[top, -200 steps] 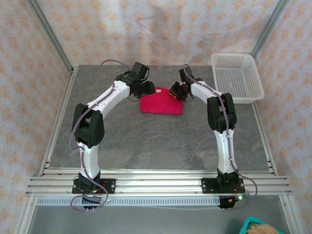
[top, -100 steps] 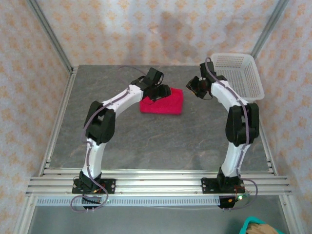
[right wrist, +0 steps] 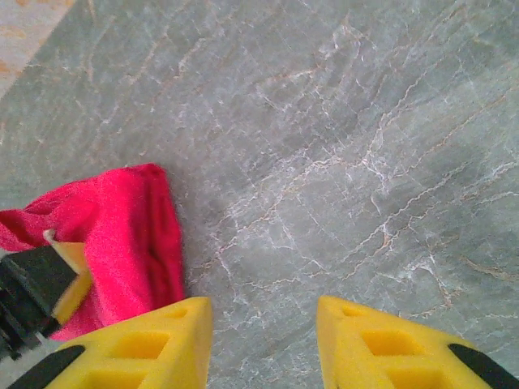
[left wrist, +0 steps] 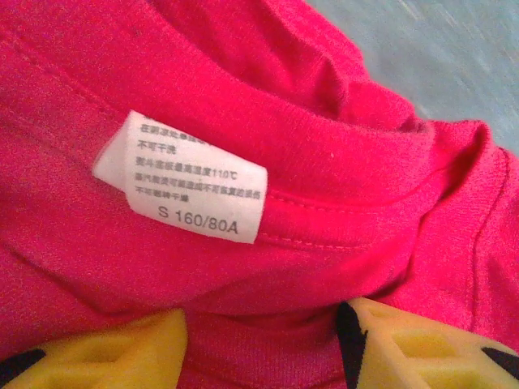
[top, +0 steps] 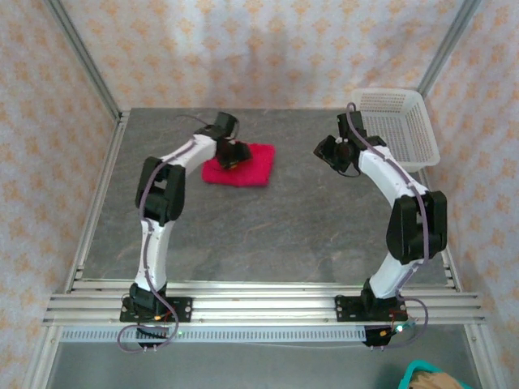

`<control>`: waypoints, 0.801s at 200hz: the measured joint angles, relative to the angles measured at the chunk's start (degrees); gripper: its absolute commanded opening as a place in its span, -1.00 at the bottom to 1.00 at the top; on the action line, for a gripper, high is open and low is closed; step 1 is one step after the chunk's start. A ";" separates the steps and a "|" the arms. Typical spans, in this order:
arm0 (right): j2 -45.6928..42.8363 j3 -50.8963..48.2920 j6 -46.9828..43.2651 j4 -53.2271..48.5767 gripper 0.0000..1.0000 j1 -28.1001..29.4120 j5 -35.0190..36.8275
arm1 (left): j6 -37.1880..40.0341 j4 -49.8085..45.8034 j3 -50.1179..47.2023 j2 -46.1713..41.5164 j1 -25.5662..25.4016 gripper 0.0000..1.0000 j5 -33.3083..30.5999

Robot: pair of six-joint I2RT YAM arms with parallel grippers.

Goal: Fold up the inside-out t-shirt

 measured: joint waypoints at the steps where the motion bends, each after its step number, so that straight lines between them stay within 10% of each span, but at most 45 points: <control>1: -0.07 0.00 -0.04 0.00 -0.20 0.00 0.02 | 0.04 -0.04 0.00 0.00 0.31 0.10 0.00; 68: -1.75 -1.60 -1.95 -0.48 -0.19 -0.17 0.81 | 9.70 -7.96 10.03 4.39 16.50 0.20 0.98; 91: -1.86 -1.77 -3.02 -0.48 0.25 -0.17 1.25 | 12.02 -7.82 9.84 4.13 15.56 0.92 1.31; 160: -17.99 -30.73 -13.55 16.11 0.89 -0.55 28.28 | 25.62 21.90 -40.35 -42.99 7.34 1.00 -24.94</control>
